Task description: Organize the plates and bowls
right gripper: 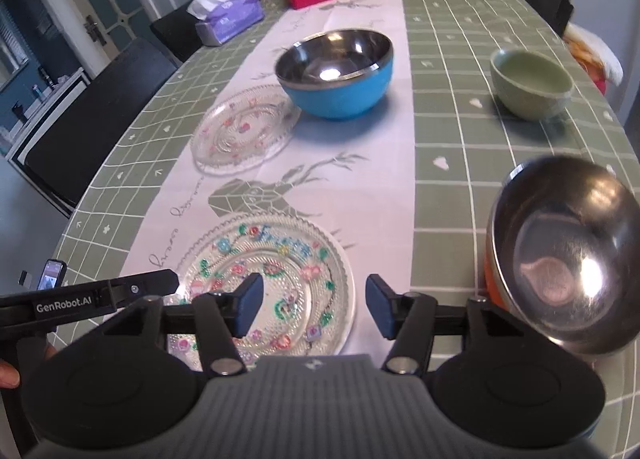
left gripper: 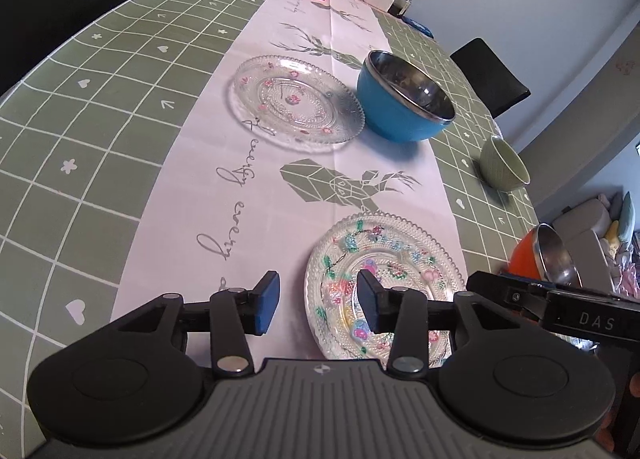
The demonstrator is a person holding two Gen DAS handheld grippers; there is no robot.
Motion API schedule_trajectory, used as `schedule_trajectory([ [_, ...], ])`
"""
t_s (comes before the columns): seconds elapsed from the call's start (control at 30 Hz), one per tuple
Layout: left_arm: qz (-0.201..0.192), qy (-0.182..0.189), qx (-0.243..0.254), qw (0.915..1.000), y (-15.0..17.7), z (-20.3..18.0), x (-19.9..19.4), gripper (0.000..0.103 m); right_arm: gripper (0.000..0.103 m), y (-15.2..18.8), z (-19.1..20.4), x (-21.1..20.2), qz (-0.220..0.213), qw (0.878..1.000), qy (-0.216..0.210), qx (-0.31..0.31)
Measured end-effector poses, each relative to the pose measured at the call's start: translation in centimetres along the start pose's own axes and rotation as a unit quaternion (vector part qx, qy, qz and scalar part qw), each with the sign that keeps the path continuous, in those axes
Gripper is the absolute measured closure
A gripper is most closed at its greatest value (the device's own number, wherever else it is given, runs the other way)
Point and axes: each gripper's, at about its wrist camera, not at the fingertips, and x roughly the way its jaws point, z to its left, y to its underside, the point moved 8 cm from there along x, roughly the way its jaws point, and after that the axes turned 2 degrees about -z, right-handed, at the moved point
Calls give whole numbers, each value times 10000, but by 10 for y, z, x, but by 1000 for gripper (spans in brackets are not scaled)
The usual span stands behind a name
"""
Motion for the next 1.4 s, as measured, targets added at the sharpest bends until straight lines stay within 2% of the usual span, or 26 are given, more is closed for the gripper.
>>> schedule_trajectory([
  [0.07,-54,-7,39,10000,-5,0,-1,55,29,-6,5,-2,-172,9998,7,-120],
  [0.23,-309,-159,148,9993,-31,7,-5,54,29,-28,10,0,-419,9989,-116,-185],
  [0.37,-460,-184,403,9980,-55,9,-2,54,29,-45,14,8,-454,9974,-516,203],
  [0.43,-482,-163,583,9970,-64,8,3,54,30,-52,15,17,-385,9969,-578,361],
  [0.53,-560,-169,735,9956,-80,11,13,54,33,-60,15,34,-312,9968,-568,458],
  [0.6,-590,-160,700,9957,-90,16,20,54,43,-66,14,44,-244,9963,-597,564],
  [0.7,-662,-117,589,9960,-105,26,31,55,45,-74,12,59,-160,9947,-684,747],
  [0.77,-710,-95,488,9962,-115,33,39,55,56,-81,10,69,-151,9942,-683,817],
  [0.87,-679,-103,305,9972,-126,46,53,55,60,-89,7,84,-113,9931,-711,925],
  [0.9,-650,-108,243,9975,-129,49,58,55,68,-91,7,90,-76,9926,-739,956],
  [0.97,-623,-125,141,9979,-133,57,67,57,75,-94,3,102,8,9920,-683,1066],
  [1.4,-484,-150,50,9987,-145,78,100,70,74,-106,-11,143,154,9830,-884,1603],
])
